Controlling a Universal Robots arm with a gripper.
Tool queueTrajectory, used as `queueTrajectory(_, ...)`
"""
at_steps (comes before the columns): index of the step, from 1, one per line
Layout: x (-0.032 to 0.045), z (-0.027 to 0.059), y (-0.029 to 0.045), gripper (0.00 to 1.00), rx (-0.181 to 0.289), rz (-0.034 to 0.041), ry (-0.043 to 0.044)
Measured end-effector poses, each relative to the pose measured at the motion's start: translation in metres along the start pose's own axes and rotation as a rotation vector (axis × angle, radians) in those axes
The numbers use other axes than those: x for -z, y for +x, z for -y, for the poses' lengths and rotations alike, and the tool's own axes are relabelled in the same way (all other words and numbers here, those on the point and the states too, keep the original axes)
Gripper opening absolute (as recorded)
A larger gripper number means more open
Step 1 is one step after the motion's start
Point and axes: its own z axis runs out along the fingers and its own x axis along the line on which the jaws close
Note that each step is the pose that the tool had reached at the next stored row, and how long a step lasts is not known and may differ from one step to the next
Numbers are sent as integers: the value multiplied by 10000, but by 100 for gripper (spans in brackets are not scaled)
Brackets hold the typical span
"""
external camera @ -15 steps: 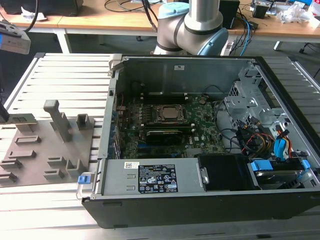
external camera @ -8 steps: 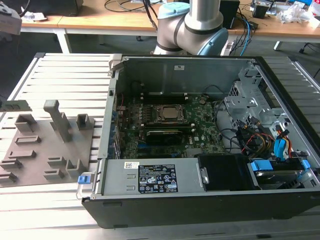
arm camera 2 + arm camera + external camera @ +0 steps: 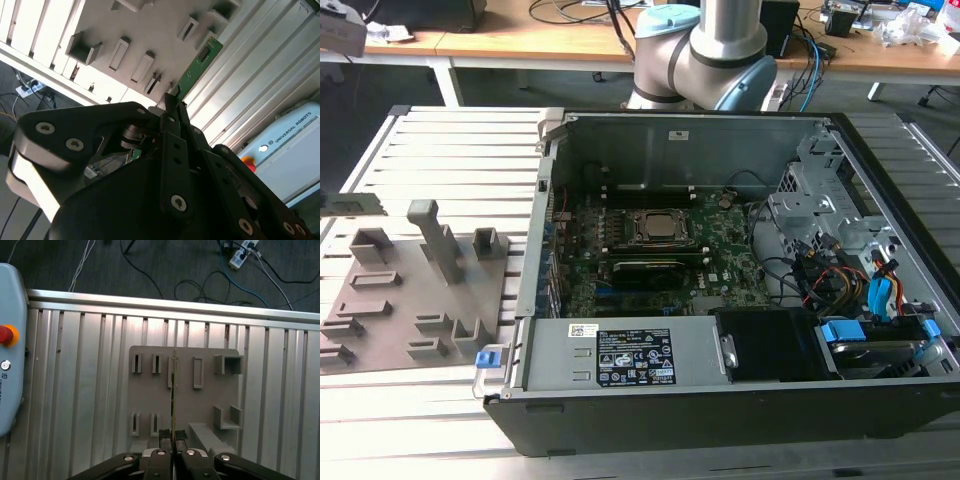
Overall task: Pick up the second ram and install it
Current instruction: 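Pick up the second ram and move it above second insertion slot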
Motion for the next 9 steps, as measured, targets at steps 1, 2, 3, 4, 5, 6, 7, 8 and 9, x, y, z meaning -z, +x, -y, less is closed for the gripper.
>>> queueTrajectory(1,1,25,-2,14,0,-1,-1)
queueTrajectory(2,4,81,-6,14,-1,-2,-1)
queueTrajectory(3,6,156,-9,14,-1,-4,-1)
queueTrajectory(4,9,219,-9,14,-1,-6,-2)
queueTrajectory(5,11,272,-7,14,-1,-8,-1)
queueTrajectory(6,13,323,-5,14,0,-10,-1)
queueTrajectory(7,14,356,-3,14,0,-11,-2)
queueTrajectory(8,17,438,2,14,-1,-12,-1)
queueTrajectory(9,20,506,6,14,0,-14,-1)
